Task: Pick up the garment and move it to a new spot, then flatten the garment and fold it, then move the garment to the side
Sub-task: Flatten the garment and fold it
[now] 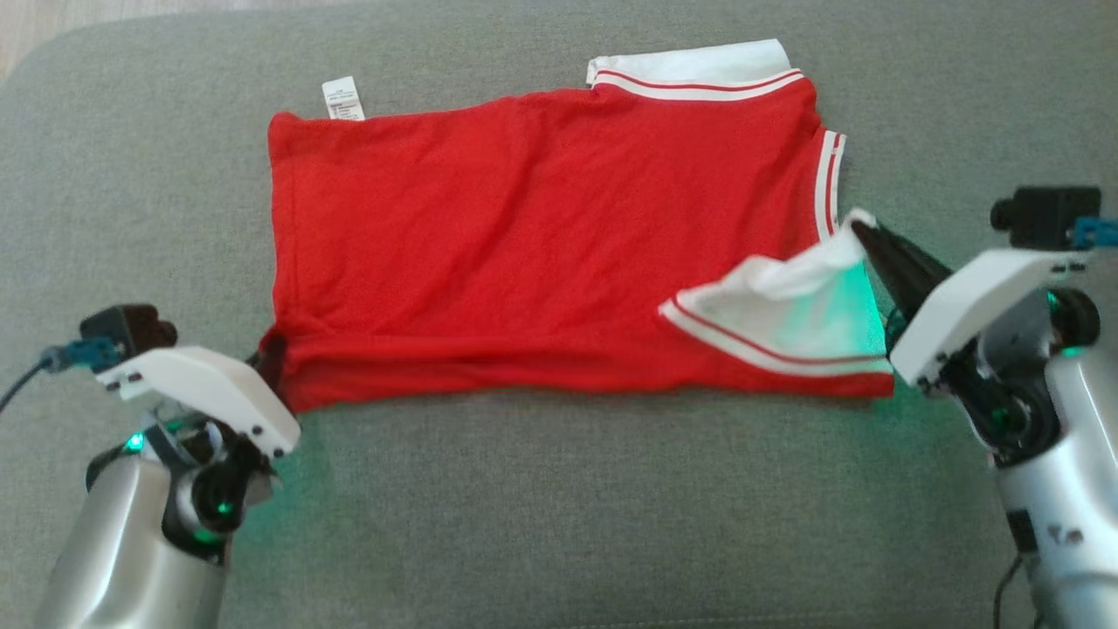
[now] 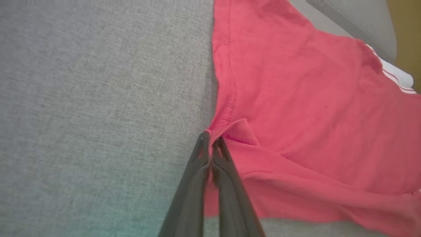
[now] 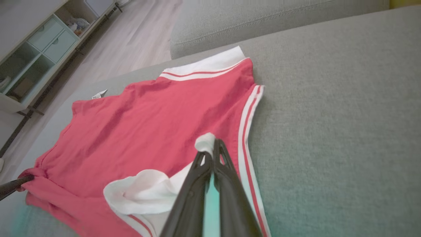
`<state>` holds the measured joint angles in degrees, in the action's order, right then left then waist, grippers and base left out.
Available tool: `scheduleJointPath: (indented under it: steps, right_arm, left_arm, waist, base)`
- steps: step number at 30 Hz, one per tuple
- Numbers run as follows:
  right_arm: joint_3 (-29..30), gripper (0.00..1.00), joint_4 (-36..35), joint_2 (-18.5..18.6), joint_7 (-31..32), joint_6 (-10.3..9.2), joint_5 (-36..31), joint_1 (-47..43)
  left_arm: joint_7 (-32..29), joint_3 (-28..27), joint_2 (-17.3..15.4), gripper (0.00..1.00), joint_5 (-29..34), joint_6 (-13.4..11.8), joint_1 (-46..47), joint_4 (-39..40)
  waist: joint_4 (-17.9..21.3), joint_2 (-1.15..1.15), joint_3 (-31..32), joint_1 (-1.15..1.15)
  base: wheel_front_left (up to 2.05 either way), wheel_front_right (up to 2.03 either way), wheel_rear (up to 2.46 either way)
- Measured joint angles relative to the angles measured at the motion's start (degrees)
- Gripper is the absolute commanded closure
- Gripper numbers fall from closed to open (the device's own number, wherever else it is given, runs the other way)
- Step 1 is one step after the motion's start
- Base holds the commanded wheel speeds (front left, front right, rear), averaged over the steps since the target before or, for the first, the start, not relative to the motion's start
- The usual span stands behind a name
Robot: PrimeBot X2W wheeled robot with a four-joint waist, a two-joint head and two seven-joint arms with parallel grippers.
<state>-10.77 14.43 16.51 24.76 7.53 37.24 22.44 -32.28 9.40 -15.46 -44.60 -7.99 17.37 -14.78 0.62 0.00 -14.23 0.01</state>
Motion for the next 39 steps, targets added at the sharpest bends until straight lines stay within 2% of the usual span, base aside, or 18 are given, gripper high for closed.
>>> scheduleJointPath:
  steps: [2, 3, 4, 5, 6, 11, 14, 17, 19, 23, 25, 26, 32, 39]
  right_arm:
    - [-1.7, 1.0, 2.4, 0.6, -2.5, 0.0, 0.9, 1.9]
    - [-2.5, 1.0, 3.5, 0.8, -3.5, 0.0, 1.4, 2.6]
    - [-3.3, 1.0, 4.6, 0.8, -4.7, 0.0, 2.1, 3.1]
    - [-4.2, 0.56, 5.4, 0.8, -6.3, 0.0, 2.7, 3.4]
    - [-5.1, 0.0, 6.2, 0.9, -7.9, 0.0, 3.2, 3.6]
    - [-8.4, 0.0, 8.8, 1.9, -17.5, 0.0, 4.7, 3.9]
    - [-9.1, 0.0, 9.4, 2.4, -24.7, 0.0, 4.6, 3.9]
    - [-9.4, 0.0, 9.3, 2.8, -31.5, 0.0, 3.1, 3.8]
    - [-9.0, 0.0, 8.6, 3.3, -35.2, 0.0, 0.4, 3.5]
    - [-5.4, 0.0, 5.3, 3.8, -38.0, 0.0, -5.8, 0.9]
    - [-3.2, 0.0, 2.5, 3.3, -38.0, 0.0, -8.5, -1.3]
    - [-3.2, 0.0, 2.5, 3.3, -38.0, 0.0, -8.5, -1.3]
    - [1.5, 0.0, -6.6, -0.5, -37.3, 0.0, -15.3, -10.3]
    - [4.6, 0.0, -14.8, -5.2, -31.8, 0.0, -18.2, -21.4]
  left_arm:
    - [0.1, -0.2, 0.1, 1.0, -0.7, 0.5, 1.1, -1.5]
    - [0.3, -0.2, 0.3, 0.96, -0.9, 0.5, 1.4, -2.1]
    - [1.0, -0.4, 0.6, 0.62, -1.3, 1.1, 1.6, -2.6]
    - [1.7, -0.8, 1.2, 0.0, -2.0, 1.5, 1.7, -3.2]
    - [2.4, -1.3, 1.9, 0.0, -2.8, 2.0, 1.7, -3.8]
    - [8.8, -2.5, 4.2, 0.0, -3.7, 3.7, 1.6, -5.5]
    - [17.6, -4.6, 6.3, 0.0, -3.0, 4.3, 0.9, -5.0]
    - [27.3, -5.3, 7.2, 0.0, 1.2, 4.1, 0.0, -3.5]
    - [34.0, -4.9, 7.1, 0.0, 6.0, 2.6, -1.1, -2.5]
    - [44.7, -3.4, 7.3, 0.0, 14.2, 0.4, -3.2, 1.7]
    - [46.0, -2.3, 7.3, 0.0, 18.0, -1.0, -4.0, 4.3]
    - [46.0, -2.3, 7.3, 0.0, 18.0, -1.0, -4.0, 4.3]
    - [46.8, 0.6, 7.0, 0.0, 27.5, -4.0, -9.4, 10.6]
    - [44.0, 3.7, 5.4, 0.0, 30.7, -5.3, -15.9, 10.9]
  waist:
    - [-0.1, 0.0, -0.1, 0.0]
    - [-0.1, 0.0, -0.2, 0.0]
    - [-0.2, 0.0, -0.2, 0.0]
    - [-0.3, 0.0, -0.3, -0.01]
    - [-0.4, 0.0, -0.3, -0.01]
    - [-0.9, 0.0, -0.5, -0.01]
    - [-0.8, 0.0, -0.5, -0.01]
    - [-0.8, 0.0, -0.3, -0.01]
    - [-0.7, 0.0, -0.1, -0.01]
    - [-0.6, 0.0, 0.5, -0.01]
    - [-0.4, 0.0, 0.9, -0.01]
    - [-0.4, 0.0, 0.9, -0.01]
    - [0.4, 0.0, 2.7, -0.01]
    - [0.9, 0.0, 4.9, -0.02]
  base:
    - [0.0, 0.0, 0.0]
    - [0.0, 0.0, 0.0]
    - [0.0, 0.0, 0.0]
    - [0.0, 0.0, 0.0]
    - [0.0, 0.0, 0.0]
    - [0.0, 0.0, 0.0]
    - [0.0, 0.0, 0.0]
    - [0.0, 0.0, 0.0]
    - [0.0, 0.0, 0.0]
    - [0.0, 0.0, 0.0]
    - [0.0, 0.0, 0.0]
    - [0.0, 0.0, 0.0]
    - [0.0, 0.0, 0.0]
    - [0.0, 0.0, 0.0]
